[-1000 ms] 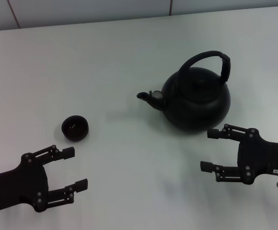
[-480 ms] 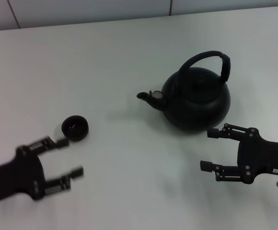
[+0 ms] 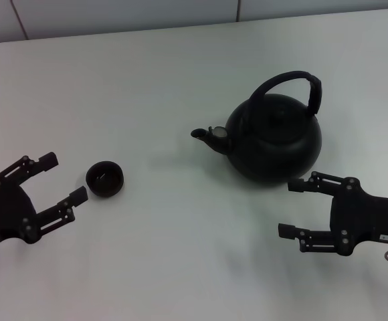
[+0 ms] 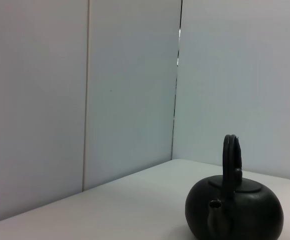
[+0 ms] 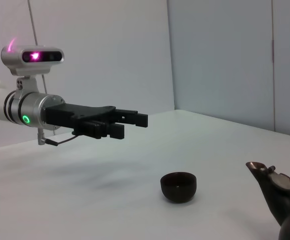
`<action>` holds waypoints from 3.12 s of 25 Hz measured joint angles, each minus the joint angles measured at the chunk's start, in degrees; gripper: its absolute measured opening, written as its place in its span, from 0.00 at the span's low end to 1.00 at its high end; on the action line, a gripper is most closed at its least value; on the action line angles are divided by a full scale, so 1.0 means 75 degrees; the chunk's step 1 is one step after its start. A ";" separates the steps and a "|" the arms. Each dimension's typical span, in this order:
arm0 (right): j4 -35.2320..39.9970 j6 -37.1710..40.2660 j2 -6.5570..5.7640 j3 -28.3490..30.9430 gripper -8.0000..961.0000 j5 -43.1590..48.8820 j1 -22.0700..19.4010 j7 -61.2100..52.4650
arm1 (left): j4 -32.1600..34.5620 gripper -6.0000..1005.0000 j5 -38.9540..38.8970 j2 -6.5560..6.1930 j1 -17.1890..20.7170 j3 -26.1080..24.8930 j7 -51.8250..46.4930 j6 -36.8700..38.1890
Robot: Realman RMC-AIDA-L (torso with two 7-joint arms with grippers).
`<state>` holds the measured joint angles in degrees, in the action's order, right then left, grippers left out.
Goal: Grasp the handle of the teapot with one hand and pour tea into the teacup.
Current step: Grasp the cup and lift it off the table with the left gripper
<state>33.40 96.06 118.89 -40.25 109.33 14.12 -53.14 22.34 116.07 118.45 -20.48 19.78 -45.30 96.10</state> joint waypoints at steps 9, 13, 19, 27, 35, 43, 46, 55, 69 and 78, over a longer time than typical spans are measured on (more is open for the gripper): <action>0.0000 0.0000 0.0002 0.0000 0.85 -0.0001 0.0020 0.0000 | -0.0287 0.74 -0.0031 0.0008 -0.0004 -0.0011 0.0506 -0.0389; 0.0000 0.0000 0.0009 0.0000 0.85 -0.0001 0.0019 0.0000 | -0.0650 0.74 0.0011 0.0017 -0.0017 0.0070 0.1212 -0.1465; 0.0000 0.0000 0.0013 -0.0005 0.85 -0.0010 0.0016 0.0000 | -0.0786 0.73 0.0014 0.0016 -0.0031 0.0141 0.1336 -0.1868; 0.0000 0.0000 0.0013 -0.0001 0.85 -0.0022 0.0015 -0.0001 | -0.0819 0.73 0.0023 0.0014 -0.0071 0.0281 0.1341 -0.1986; -0.0018 0.0000 0.0014 -0.0009 0.85 -0.0043 0.0023 0.0001 | -0.1266 0.72 -0.0020 0.0033 -0.0379 0.0254 0.1484 -0.2540; -0.0059 0.0016 0.0014 -0.0012 0.85 -0.0060 0.0027 0.0107 | -0.1704 0.71 -0.0030 0.0042 -0.0851 0.0230 0.1555 -0.3118; -0.0065 0.0017 0.0013 -0.0010 0.85 -0.0060 0.0028 0.0140 | -0.1777 0.71 -0.0033 0.0050 -0.0951 0.0227 0.1557 -0.3210; -0.0071 0.0007 0.0013 -0.0013 0.85 -0.0060 0.0044 0.0187 | -0.1901 0.70 -0.0033 0.0051 -0.1096 0.0260 0.1563 -0.3357; -0.0071 0.0039 0.0013 -0.0009 0.85 -0.0060 0.0051 0.0195 | -0.2036 0.69 -0.0032 0.0061 -0.1188 0.0222 0.1566 -0.3476; -0.0080 0.0016 0.0013 -0.0012 0.85 -0.0059 0.0051 0.0196 | -0.2053 0.70 -0.0039 0.0061 -0.1204 0.0211 0.1526 -0.3353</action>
<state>32.80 96.18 118.99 -40.34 108.89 14.50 -51.67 6.94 115.78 118.91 -29.51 21.36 -33.85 70.95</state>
